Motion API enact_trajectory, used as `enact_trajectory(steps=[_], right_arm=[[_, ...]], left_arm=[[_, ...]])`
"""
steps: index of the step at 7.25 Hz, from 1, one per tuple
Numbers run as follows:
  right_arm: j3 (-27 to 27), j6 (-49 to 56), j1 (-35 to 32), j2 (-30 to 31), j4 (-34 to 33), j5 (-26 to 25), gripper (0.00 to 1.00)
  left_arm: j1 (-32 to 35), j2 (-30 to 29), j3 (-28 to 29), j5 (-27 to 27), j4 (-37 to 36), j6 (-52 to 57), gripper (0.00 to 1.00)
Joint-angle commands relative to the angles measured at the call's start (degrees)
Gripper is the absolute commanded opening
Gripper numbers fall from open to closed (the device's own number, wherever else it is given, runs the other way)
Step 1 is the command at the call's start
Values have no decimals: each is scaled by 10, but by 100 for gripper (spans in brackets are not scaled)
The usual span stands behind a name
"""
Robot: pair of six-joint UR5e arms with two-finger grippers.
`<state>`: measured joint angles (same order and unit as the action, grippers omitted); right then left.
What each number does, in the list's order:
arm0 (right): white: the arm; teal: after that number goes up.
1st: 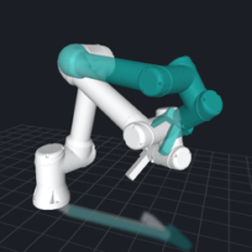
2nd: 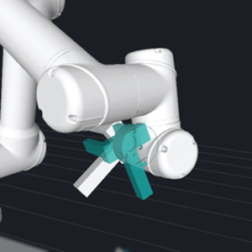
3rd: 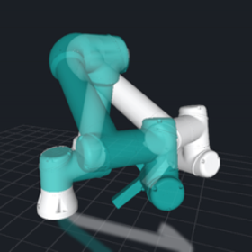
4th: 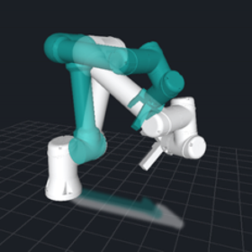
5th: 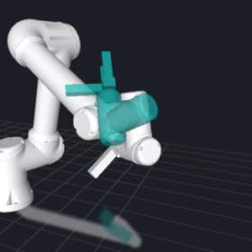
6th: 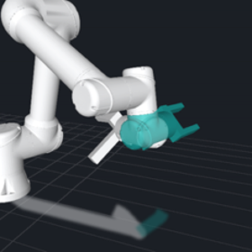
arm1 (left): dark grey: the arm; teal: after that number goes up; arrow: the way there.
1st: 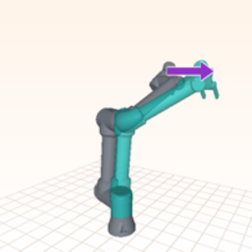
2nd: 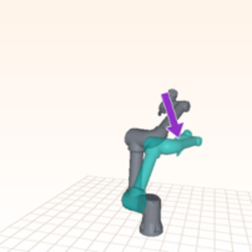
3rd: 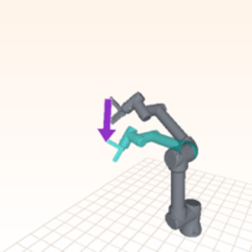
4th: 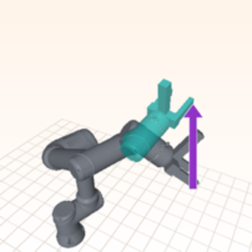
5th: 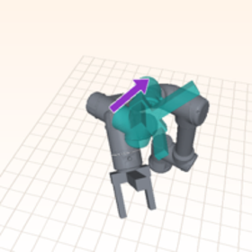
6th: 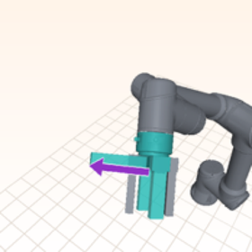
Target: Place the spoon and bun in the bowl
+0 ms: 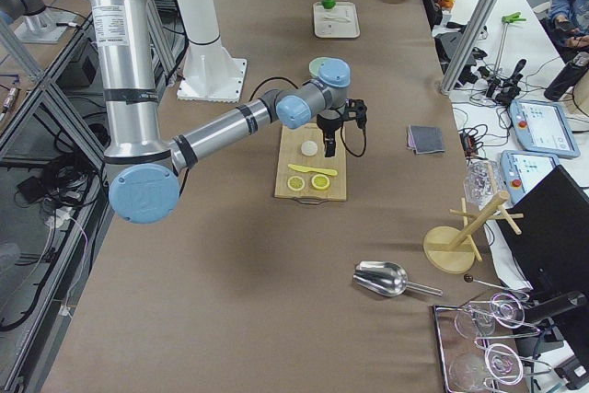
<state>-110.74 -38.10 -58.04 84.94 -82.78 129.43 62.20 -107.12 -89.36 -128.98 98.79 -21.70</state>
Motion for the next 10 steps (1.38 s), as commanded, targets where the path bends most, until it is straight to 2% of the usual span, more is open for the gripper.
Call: enact_trajectory(steps=[1,2,5,6,7,8,10], right_arm=[[2,-2,20,-9,0,-3,98],[3,-2,25,-10,0,-3,98],[-1,-24,32,-10,0,-2,98],[-1,-24,32,-10,0,-2,98],[-1,-24,32,-10,0,-2,98],[-1,-24,31,-10,0,-2,98],[-1,-25,32,-11,7,-2,98]], left_arm=[[-37,-20,60,2,48,-31,76],[-44,-22,83,2,68,-33,71],[-62,-20,87,2,69,-45,52],[-69,-19,88,2,69,-46,41],[-69,-19,85,2,69,-46,11],[-70,-17,87,2,69,-45,0],[-70,-18,72,1,69,-49,0]])
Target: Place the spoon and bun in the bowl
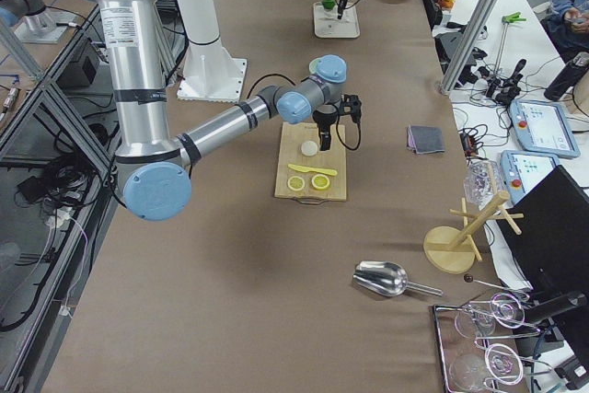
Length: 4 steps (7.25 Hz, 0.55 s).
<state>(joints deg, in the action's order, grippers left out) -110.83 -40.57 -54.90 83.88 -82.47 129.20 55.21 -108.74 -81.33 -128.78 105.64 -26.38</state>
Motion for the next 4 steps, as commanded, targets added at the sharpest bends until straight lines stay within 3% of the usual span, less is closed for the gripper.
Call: enact_trajectory(steps=[1,2,4], right_arm=[[3,-4,4,-5,4,-2,98],[4,-28,12,-13,5,-4,98],[11,-45,55,-22,5,-50,96]], left_arm=[[0,-6,-35,-4,-1,-30,0],[-6,-20,-71,-6,-5,-79,0],[-76,-102,-81,2,-3,-210,0]])
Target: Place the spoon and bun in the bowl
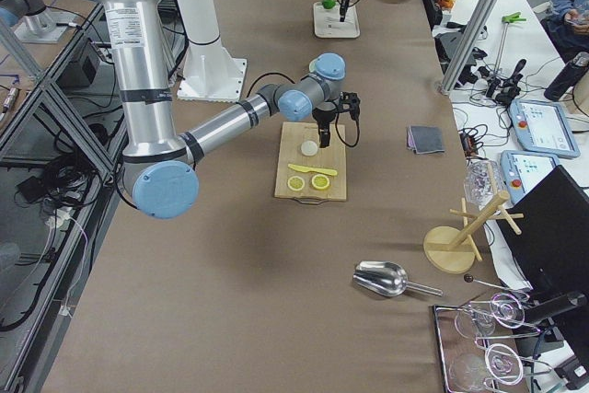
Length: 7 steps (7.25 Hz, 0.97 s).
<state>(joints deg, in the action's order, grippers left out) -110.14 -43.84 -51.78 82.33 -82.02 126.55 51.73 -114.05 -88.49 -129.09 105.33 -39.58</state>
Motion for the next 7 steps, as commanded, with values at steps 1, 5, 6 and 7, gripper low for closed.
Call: enact_trajectory(steps=[1,5,6,7], right_arm=[[11,-14,41,-7,0,-37,91],[62,-14,78,-6,67,-55,76],[65,-15,79,-6,68,-52,68],[65,-17,79,-5,67,-50,48]], left_arm=[[-57,-81,-11,8,0,-108,0],[-103,-160,-5,58,-2,-170,0],[-111,-167,-5,76,-2,-177,0],[-120,-176,-5,79,-1,-196,0]])
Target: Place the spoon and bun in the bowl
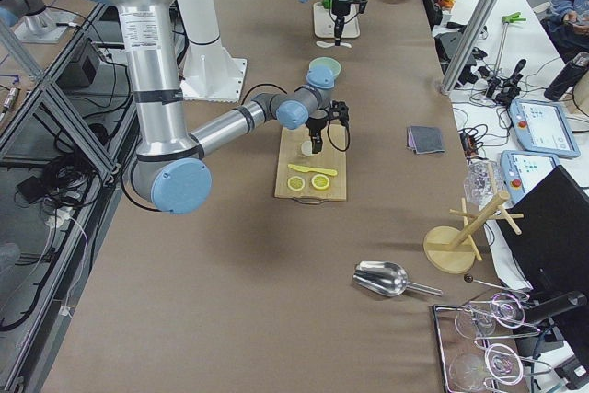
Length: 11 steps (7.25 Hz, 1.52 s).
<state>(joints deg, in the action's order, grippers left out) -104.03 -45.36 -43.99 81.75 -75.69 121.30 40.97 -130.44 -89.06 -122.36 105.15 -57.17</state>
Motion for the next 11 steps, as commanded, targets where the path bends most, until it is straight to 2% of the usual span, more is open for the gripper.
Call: enact_trajectory(steps=[1,2,3,5,7,9,10,11], right_arm=[[3,-1,2,1,4,6,27],[3,-1,4,2,4,11,4],[3,-1,4,4,4,14,0],[-14,-1,4,-4,-1,35,0],[-14,-1,-6,-38,-3,36,0],[-8,-44,-5,-78,-7,33,0],[-2,-73,-2,-105,-7,34,0],[10,-108,7,-141,-7,31,0]], left_arm=[[-17,-17,2,12,0,-26,0],[-18,-18,6,12,2,-26,0],[-19,-24,13,15,3,-26,0],[-20,-35,27,27,4,-26,0],[-21,-36,35,35,8,-22,0],[-40,-37,66,74,62,-27,0],[-42,-36,69,81,69,-26,74],[-40,-36,60,80,67,-26,98]])
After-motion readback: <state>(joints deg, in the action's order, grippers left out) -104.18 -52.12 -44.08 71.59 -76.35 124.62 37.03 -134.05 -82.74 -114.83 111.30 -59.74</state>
